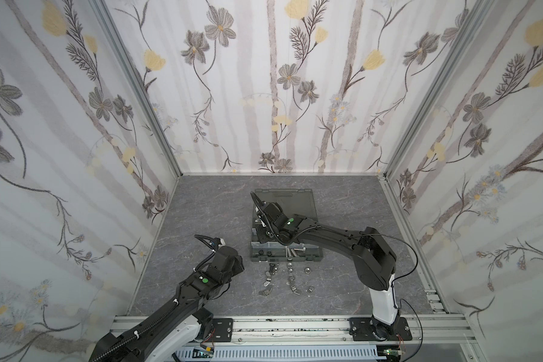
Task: Sort the screws and nuts into containers
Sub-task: 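Withdraw the right gripper while the left gripper reaches to a black bolt by the box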
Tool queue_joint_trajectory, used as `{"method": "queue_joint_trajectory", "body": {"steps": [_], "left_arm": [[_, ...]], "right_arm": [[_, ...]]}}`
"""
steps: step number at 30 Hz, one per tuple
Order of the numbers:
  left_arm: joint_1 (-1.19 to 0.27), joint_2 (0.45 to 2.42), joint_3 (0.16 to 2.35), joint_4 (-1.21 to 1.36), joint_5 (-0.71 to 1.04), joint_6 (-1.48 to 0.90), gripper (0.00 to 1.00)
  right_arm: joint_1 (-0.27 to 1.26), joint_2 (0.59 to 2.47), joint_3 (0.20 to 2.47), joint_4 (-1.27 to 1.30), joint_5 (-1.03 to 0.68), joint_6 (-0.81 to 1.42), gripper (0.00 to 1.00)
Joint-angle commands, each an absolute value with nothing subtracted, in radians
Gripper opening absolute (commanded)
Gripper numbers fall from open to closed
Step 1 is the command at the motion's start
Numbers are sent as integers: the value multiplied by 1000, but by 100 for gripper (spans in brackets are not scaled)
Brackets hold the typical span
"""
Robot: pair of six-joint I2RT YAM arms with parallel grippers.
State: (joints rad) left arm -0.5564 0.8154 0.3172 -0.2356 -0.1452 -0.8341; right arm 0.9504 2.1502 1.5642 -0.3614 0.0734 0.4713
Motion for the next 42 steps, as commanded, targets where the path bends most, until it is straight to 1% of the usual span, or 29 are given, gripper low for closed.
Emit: {"method": "queue_joint_trajectory", "body": {"steps": [1,7,15,25,35,42], "left_arm": [[-555,815,317,-224,-136,-839,42],[-570,813,321,-224,-103,-833,41],[-677,823,330,-224,-109,-854,40],[-802,947,381,-221,-137,-847,38],[-895,1171,510,-201,-177,-827,36],[-914,1254,560,-178,-165,-800,35]], "right_arm": [[950,2108,1543,-339,69,484,31],[951,1974,1414,-301,83,503,31],[952,1760,1166,-237,101,559,32],[953,1509,917,-197,148,647,34],[950,1425,825,-198,165,676,35],[950,1401,797,-194,170,686,35]]}}
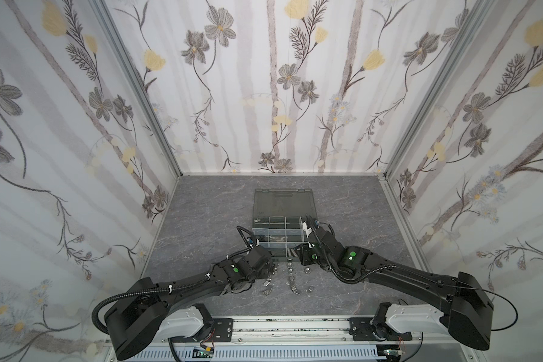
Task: Sort the screws and nuts into containers
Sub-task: 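Withdraw the right gripper while the left gripper reaches to a black bolt by the box, then close the left gripper on the black bolt beside the box front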
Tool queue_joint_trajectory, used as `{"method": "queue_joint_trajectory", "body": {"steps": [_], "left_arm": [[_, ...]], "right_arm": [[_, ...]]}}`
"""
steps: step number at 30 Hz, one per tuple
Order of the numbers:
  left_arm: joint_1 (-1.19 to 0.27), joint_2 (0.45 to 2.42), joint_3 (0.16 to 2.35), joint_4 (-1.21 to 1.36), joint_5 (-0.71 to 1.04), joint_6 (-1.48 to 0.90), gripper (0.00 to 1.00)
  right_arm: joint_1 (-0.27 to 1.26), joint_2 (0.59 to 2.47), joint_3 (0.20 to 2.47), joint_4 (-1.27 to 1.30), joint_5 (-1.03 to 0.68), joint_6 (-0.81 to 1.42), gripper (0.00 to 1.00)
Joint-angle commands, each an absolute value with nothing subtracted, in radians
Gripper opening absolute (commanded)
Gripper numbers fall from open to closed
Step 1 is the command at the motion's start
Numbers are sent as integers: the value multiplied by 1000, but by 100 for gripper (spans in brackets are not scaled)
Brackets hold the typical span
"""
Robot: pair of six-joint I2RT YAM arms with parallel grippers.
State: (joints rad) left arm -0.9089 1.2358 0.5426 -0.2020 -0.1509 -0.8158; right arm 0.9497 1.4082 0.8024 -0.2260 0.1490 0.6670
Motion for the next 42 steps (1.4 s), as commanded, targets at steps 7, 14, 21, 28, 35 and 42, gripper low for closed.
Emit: {"method": "queue_joint_trajectory", "body": {"steps": [7,14,21,28,35,42], "left_arm": [[-935,1333,578,-162,-164,-797,34],[-944,1419,623,-152,-167,-780,33],[-946,1463,637,-152,-175,-782,30],[-954,1477,627,-153,-185,-779,29],[-957,1500,613,-153,-195,-780,27],[-957,1485,590,-155,-207,-790,21]], "right_arm": [[950,1382,771,-190,169,697,36],[950,1369,761,-186,167,708,36],[950,1349,718,-185,173,715,36],[948,1350,710,-185,173,717,36],[948,1361,716,-183,163,716,36],[949,1364,711,-180,163,720,36]]}}
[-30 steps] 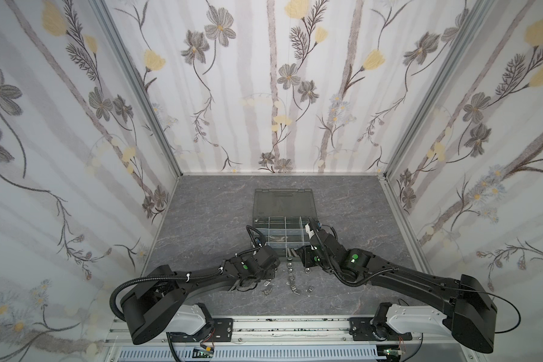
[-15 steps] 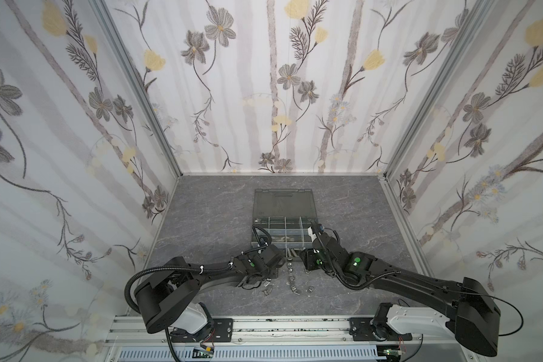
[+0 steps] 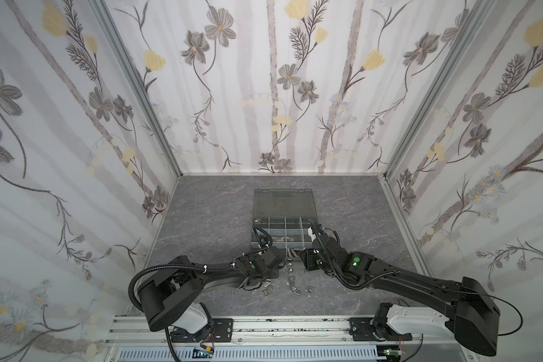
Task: Sort the screws and nuts into containers
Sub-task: 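Close the left gripper on the black bolt beside the box front, then lift the black bolt with the left gripper into the bolt compartment and release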
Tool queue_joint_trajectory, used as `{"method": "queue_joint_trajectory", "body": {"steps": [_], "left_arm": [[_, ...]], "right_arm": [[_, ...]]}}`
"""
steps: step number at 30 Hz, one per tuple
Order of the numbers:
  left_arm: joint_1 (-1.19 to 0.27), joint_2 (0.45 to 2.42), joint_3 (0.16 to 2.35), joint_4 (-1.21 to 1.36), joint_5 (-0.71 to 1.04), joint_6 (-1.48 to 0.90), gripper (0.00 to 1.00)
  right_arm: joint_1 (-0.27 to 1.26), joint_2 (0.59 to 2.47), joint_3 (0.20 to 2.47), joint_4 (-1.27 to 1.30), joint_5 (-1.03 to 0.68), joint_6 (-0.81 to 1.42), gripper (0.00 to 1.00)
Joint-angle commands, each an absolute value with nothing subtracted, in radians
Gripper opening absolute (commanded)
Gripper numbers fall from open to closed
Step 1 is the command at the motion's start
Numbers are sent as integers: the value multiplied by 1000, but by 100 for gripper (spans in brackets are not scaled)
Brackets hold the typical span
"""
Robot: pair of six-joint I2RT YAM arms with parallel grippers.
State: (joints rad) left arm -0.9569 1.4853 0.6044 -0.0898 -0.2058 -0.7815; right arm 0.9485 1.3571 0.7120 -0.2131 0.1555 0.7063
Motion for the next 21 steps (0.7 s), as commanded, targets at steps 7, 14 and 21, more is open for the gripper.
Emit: {"method": "queue_joint_trajectory", "body": {"steps": [7,14,21], "left_arm": [[-956,1436,557,-155,-213,-806,15],[-956,1353,508,-156,-213,-825,14],[-945,1268,475,-168,-222,-831,13]], "right_arm": [[948,1367,708,-177,161,721,36],[948,1371,701,-168,155,726,37],[948,1371,695,-162,155,727,36]]}}
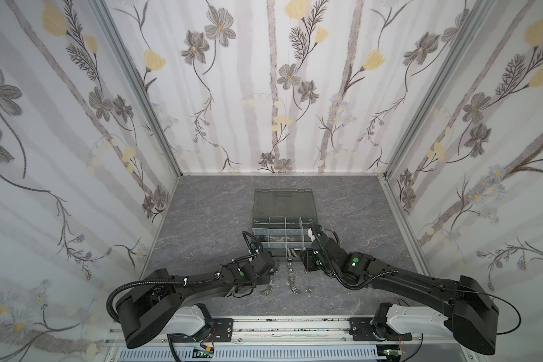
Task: Sort the screws and nuts into containers
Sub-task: 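Lift the black bolt with the left gripper into the bolt compartment and release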
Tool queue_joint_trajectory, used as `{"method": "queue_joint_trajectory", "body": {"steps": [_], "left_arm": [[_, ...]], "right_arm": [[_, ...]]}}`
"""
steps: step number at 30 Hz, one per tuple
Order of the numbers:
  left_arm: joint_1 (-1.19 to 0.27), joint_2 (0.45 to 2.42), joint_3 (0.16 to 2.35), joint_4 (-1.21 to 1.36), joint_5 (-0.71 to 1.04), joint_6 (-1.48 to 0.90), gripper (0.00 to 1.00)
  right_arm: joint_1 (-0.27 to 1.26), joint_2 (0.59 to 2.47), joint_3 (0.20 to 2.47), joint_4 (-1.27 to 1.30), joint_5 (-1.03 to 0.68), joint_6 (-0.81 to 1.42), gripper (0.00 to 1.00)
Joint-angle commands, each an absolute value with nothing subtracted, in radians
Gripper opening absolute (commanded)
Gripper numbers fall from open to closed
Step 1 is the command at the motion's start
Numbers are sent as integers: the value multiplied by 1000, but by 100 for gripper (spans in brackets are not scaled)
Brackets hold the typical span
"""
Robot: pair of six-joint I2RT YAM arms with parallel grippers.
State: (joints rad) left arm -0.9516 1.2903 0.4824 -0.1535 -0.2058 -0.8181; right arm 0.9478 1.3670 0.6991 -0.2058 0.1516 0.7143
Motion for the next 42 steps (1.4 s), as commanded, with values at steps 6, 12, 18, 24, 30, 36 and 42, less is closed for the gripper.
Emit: {"method": "queue_joint_trajectory", "body": {"steps": [6,12,18,24,30,36,42], "left_arm": [[-935,1203,476,-185,-216,-825,12],[-933,1141,528,-195,-200,-789,12],[-853,1129,637,-196,-204,-712,13],[-743,1236,743,-195,-174,-611,13],[-660,1365,806,-192,-149,-549,14],[-617,1463,847,-185,-134,-516,14],[-596,1536,884,-179,-115,-487,17]], "right_arm": [[948,1369,695,-161,155,728,36],[948,1361,694,-165,158,728,36],[948,1348,689,-168,161,731,36],[948,1323,675,-175,173,739,36],[946,1316,673,-182,178,746,36],[946,1318,670,-182,177,754,36],[947,1330,668,-180,173,761,37]]}}
